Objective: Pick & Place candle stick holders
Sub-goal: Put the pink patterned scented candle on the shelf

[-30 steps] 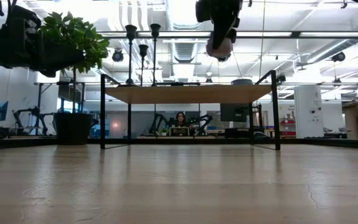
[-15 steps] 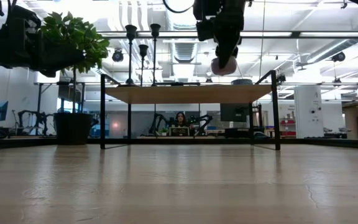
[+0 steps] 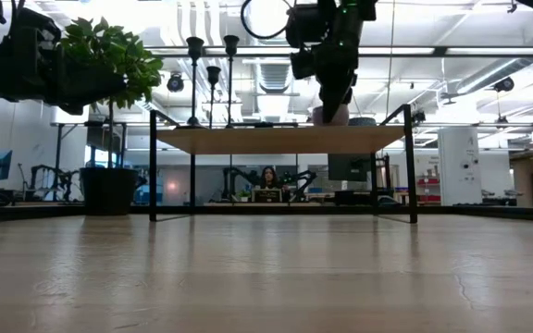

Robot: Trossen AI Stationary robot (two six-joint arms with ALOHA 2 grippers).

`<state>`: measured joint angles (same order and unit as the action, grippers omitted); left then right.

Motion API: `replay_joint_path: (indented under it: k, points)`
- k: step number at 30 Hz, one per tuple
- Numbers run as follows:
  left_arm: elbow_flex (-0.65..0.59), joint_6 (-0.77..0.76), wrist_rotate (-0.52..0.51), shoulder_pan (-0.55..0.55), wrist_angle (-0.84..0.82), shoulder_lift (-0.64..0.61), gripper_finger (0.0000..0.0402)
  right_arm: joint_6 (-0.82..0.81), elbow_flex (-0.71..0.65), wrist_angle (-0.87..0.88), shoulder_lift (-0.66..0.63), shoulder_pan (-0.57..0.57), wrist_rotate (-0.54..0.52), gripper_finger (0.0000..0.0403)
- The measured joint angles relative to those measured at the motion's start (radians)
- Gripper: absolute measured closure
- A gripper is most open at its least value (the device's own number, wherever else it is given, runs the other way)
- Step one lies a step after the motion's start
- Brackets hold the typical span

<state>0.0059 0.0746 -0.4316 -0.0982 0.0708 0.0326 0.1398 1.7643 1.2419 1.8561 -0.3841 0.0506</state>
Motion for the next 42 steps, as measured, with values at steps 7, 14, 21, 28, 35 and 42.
replay_joint_path:
  k: [7, 14, 21, 28, 35, 42]
  points:
    - [0.000, 0.000, 0.000, 0.000, 0.000, 0.000, 0.0259, 0.003, -0.015, -0.030, 0.000, -0.005, 0.000, 0.0110]
    - [0.000, 0.000, 0.000, 0.000, 0.000, 0.000, 0.0259, 0.003, -0.020, -0.037, 0.000, -0.007, 0.000, 0.0108]
    - [0.000, 0.000, 0.000, 0.000, 0.000, 0.000, 0.0259, 0.002, -0.034, -0.047, 0.004, -0.007, 0.000, 0.0109]
    - [0.000, 0.000, 0.000, 0.000, 0.000, 0.000, 0.0259, 0.000, -0.055, -0.057, 0.001, -0.007, 0.003, 0.0109]
    - [0.000, 0.000, 0.000, 0.000, 0.000, 0.000, 0.0259, 0.000, -0.057, -0.058, 0.000, -0.007, 0.005, 0.0105]
    - [0.000, 0.000, 0.000, 0.000, 0.000, 0.000, 0.0259, -0.002, -0.061, -0.050, 0.005, -0.007, 0.005, 0.0082]
